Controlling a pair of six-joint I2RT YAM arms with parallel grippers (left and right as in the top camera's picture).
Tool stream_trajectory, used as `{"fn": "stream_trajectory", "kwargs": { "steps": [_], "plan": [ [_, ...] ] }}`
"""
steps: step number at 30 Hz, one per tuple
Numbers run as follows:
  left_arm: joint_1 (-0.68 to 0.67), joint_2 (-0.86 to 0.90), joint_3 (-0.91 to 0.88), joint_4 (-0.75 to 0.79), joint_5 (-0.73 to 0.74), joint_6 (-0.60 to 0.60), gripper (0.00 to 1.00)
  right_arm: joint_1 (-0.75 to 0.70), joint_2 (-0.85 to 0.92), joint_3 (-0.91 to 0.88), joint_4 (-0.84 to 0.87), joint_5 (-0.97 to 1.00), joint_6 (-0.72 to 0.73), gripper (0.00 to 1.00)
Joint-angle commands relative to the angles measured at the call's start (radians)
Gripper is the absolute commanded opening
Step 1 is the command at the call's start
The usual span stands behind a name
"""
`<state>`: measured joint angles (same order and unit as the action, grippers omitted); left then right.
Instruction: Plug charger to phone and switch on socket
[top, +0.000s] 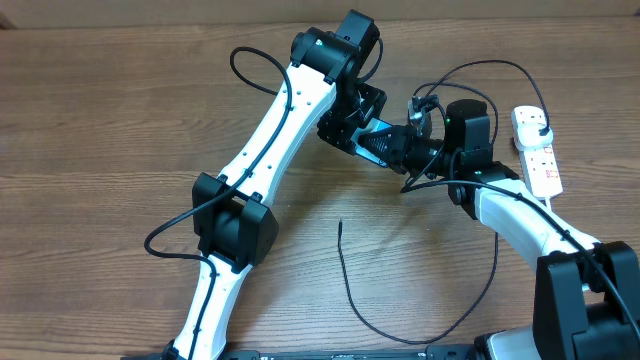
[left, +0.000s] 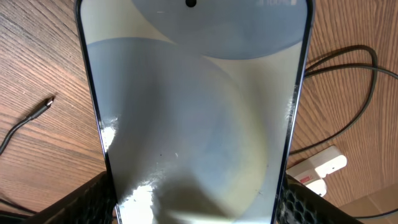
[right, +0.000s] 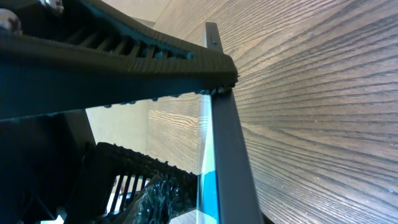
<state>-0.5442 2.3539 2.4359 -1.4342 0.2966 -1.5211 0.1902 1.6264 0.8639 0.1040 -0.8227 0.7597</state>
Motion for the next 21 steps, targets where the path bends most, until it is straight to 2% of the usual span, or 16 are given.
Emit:
{"fn": "stream_trajectory", "kwargs": {
  "steps": [1, 8, 21],
  "plan": [
    [-0.022, -0.013, 0.034, 0.006, 0.007, -0.028, 0.04, 0.005, -0.005, 0.018, 0.007, -0.008, -0.002, 0.25],
    [-0.022, -0.013, 0.034, 0.008, 0.007, -0.028, 0.04, 0.005, -0.005, 0.018, 0.007, -0.008, -0.002, 0.18],
    [-0.022, -0.013, 0.034, 0.009, 0.006, -0.028, 0.04, 0.005, -0.005, 0.018, 0.006, -0.009, -0.002, 0.12]
  ]
}}
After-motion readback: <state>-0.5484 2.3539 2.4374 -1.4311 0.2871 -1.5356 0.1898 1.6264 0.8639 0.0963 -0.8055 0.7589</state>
